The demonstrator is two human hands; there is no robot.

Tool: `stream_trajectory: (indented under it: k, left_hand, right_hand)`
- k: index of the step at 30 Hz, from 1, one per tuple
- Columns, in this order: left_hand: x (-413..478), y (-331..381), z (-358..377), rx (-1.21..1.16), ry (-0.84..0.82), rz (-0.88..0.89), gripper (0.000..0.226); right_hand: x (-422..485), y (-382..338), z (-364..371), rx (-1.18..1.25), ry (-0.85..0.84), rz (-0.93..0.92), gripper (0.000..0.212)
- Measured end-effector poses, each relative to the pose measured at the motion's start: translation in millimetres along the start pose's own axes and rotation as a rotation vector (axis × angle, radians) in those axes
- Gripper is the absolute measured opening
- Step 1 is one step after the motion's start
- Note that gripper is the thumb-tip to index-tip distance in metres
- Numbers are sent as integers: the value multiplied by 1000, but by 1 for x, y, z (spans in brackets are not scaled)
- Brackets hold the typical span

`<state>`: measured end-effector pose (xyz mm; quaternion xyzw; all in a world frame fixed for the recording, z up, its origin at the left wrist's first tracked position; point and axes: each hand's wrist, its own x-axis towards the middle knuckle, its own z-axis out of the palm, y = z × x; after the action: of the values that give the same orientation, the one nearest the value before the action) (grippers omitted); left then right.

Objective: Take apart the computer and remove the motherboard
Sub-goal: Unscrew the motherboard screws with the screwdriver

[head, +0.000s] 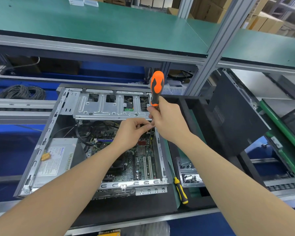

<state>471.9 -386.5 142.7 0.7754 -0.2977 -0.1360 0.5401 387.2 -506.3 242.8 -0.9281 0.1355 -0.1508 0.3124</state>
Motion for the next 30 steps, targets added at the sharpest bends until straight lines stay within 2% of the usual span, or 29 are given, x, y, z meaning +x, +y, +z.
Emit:
stream_trajectory:
  k: [9,14,19,23,25,27,28,30]
  left_hand:
    - [-1,-1,0,50,-34,31,10]
    - [-2,3,-4,-35,-47,84,11]
    - [0,10,0,-34,-48,131,13]
    - [0,15,1,11,-70,142,14]
    - [0,16,1,16,-79,124,17]
    - [1,15,1,14,-90,98,15]
    - [1,14,1,9,-100,94,14]
    - [2,14,1,7,-130,104,13]
  right_hand:
    - [1,3,-3,-29,-37,3,11]
    - [9,4,-20,-18,-214,17,11]
    - [13,-2,-39,-148,-272,9,22]
    - [14,-23,-46,-221,-65,-57,51]
    - [16,-38,-52,-248,123,-59,50]
    - [21,-55,-60,-402,253,-71,50]
    - [24,-63,-63,-506,267,-75,48]
    - [31,-76,-67,-668,185,-40,38]
